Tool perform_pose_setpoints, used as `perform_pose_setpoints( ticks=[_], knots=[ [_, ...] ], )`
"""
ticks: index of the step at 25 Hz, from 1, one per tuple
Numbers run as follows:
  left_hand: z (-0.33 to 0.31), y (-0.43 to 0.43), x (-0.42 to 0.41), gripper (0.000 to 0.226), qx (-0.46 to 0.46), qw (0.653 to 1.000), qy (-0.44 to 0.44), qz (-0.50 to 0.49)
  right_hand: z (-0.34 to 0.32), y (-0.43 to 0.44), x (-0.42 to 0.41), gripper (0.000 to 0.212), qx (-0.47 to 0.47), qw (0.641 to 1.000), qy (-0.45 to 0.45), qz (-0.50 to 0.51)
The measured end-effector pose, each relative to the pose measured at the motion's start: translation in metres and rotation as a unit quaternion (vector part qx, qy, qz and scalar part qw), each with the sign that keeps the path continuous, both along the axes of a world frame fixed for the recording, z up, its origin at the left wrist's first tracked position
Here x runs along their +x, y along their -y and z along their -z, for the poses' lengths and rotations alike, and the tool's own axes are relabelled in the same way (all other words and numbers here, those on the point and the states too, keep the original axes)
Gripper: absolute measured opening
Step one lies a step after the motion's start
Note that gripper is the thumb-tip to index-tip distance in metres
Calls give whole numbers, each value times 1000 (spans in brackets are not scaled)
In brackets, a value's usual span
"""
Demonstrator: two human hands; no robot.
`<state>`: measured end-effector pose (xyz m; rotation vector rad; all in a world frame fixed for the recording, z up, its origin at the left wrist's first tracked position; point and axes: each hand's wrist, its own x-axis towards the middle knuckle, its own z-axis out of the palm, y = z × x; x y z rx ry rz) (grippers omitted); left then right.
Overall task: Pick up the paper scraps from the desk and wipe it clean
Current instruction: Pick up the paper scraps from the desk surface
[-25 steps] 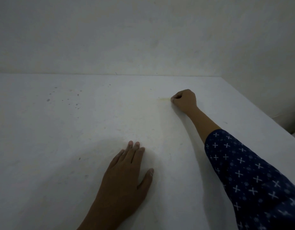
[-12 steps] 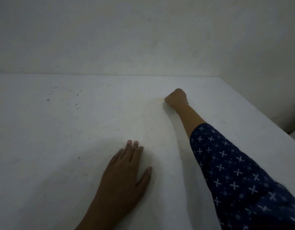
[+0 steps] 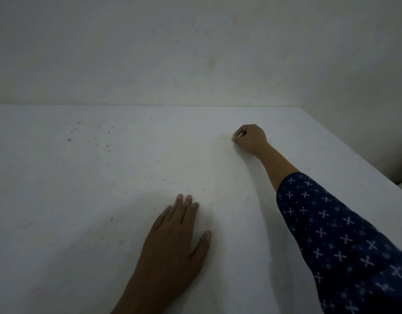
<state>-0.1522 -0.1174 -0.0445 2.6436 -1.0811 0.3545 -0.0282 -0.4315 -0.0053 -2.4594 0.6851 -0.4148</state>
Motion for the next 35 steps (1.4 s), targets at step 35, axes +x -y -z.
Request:
perform_pose_setpoints(
  ticks=[35],
  knots=[
    [-16,-1,-4,83,-38,992,-116,22,-9,-47,17,19,-301,947,-75,-87]
  ],
)
